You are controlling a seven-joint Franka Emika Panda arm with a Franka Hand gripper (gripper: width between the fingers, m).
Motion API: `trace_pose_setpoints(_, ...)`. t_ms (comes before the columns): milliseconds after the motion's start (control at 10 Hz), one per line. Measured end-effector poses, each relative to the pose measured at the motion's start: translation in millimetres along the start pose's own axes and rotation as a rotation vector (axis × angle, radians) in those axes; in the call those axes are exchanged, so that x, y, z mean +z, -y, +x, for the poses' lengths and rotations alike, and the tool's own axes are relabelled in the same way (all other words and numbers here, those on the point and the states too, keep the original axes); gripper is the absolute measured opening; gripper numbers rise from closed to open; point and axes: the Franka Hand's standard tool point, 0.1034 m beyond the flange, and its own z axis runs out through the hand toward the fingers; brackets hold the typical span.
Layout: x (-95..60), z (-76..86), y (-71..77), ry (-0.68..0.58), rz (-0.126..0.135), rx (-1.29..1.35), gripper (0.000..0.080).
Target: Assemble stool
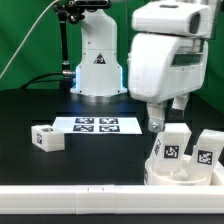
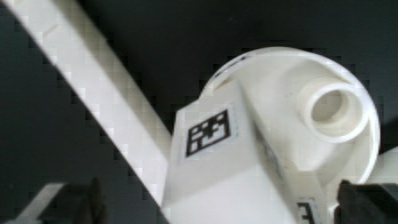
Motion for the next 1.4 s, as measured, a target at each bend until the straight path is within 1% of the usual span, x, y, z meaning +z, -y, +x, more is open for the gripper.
trace_pose_setpoints(300,1.0,-6.9,-5.4,0.023,-0.017,-0.191,0.0648)
trace_pose_setpoints(500,4.0,-1.6,-4.0,0.038,-0.022,-0.246,0.0648)
trace_pose_setpoints(600,6.6,3.0,-6.2,0.044,-0.022,-0.254,0.0648)
trace_pose_setpoints(800,13.4,4.8,-9.9,0.057,-0.026,-0.264,0.0648)
trace_pose_setpoints(1000,13.8,4.2,-10.0,0.057,-0.025,-0.258,0.0648)
trace_pose_setpoints(1200,14.5,0.8,-12.0,0.058,-0.024,-0.252,0.0387)
trace_pose_setpoints(1300,14.6,0.7,-11.9,0.058,-0.024,-0.251,0.0338)
trace_pose_setpoints(1400,14.6,0.2,-12.3,0.058,-0.024,-0.25,0.0338)
